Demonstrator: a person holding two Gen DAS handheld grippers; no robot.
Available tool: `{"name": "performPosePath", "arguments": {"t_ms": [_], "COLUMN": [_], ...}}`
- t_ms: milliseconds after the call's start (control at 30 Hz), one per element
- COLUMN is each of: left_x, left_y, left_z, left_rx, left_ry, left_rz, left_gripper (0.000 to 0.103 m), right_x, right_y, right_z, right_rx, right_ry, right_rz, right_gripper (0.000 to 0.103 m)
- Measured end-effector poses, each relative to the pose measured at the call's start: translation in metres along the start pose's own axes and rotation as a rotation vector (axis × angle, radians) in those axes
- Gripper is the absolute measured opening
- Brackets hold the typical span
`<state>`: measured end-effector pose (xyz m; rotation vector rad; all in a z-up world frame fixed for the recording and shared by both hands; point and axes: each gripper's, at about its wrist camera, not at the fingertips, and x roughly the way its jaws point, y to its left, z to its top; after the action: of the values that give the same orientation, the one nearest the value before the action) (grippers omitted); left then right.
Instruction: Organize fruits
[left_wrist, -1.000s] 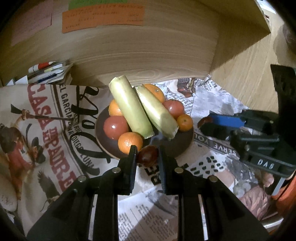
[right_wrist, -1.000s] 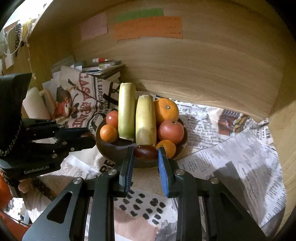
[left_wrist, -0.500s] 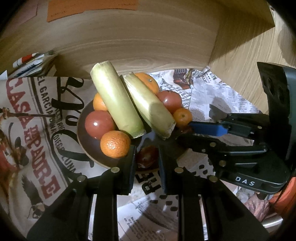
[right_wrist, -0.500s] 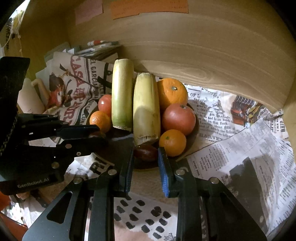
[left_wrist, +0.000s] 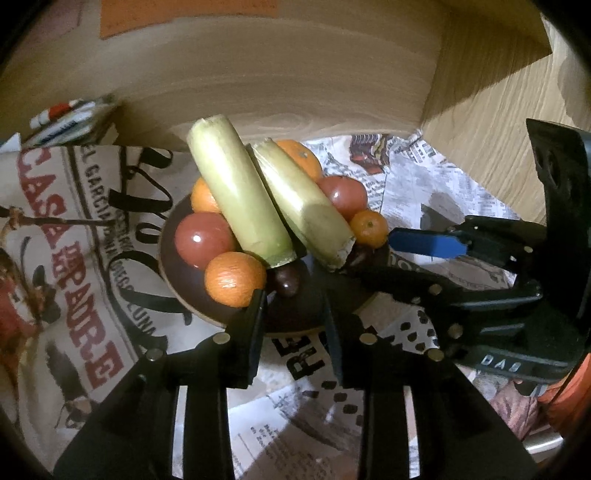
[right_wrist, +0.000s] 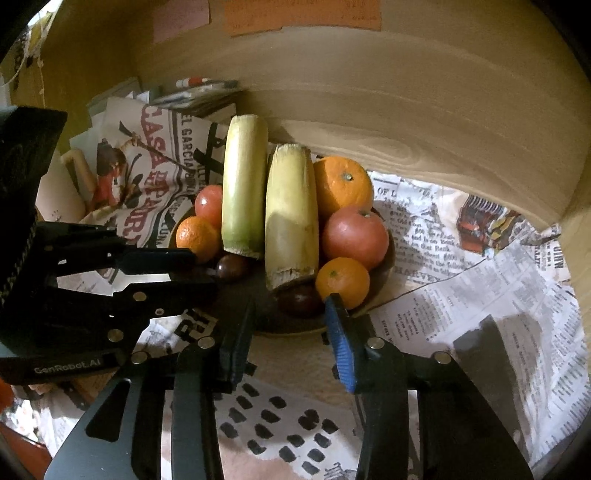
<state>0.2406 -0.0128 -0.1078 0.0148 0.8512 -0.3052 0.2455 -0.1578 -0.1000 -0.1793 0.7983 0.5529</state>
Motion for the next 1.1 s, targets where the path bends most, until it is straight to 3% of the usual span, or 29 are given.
{"name": "performPosePath", "arguments": {"t_ms": [133, 300, 533, 667, 867, 1100], "left_x": [-0.030, -0.087, -0.162, -0.196, -0.226, -0.245], "left_y": [-0.001, -0.003, -0.021, -0.033, -0.050, -0.058], "left_z": [0.003, 0.007, 0.003, -0.010, -0.031, -0.054], "left_rx": [-0.014, -0.022, -0.025, -0.018, -0.008, -0.021], "left_ry": [-0.080, -0.244, -0.455, -0.542, -0.622, -0.671], "left_rz": [0.029, 0.097, 0.166, 0.187, 0.224, 0.248], "left_gripper": [0.031, 0.031, 0.031, 0.032, 0.059, 0.086], "right_x": [-0.026, -0.077, -0.155, -0.183, -0.211, -0.228], "right_y": [-0.002, 0.002, 0.026, 0.046, 0.069, 0.082], "right_z": [0.005, 0.014, 0.013, 0.004, -0.014, -0.031], "right_rx": [0.029, 0.055, 0.073, 0.059, 0.059, 0.077], "right_ry": [-0.069, -0.204, -0.409, -0.485, -0.572, -0.643], "right_rz": [-0.019, -0.053, -0.071, -0.077, -0.086, -0.132], "right_gripper": [0.036, 0.036, 0.036, 0.038, 0.048, 0.081]}}
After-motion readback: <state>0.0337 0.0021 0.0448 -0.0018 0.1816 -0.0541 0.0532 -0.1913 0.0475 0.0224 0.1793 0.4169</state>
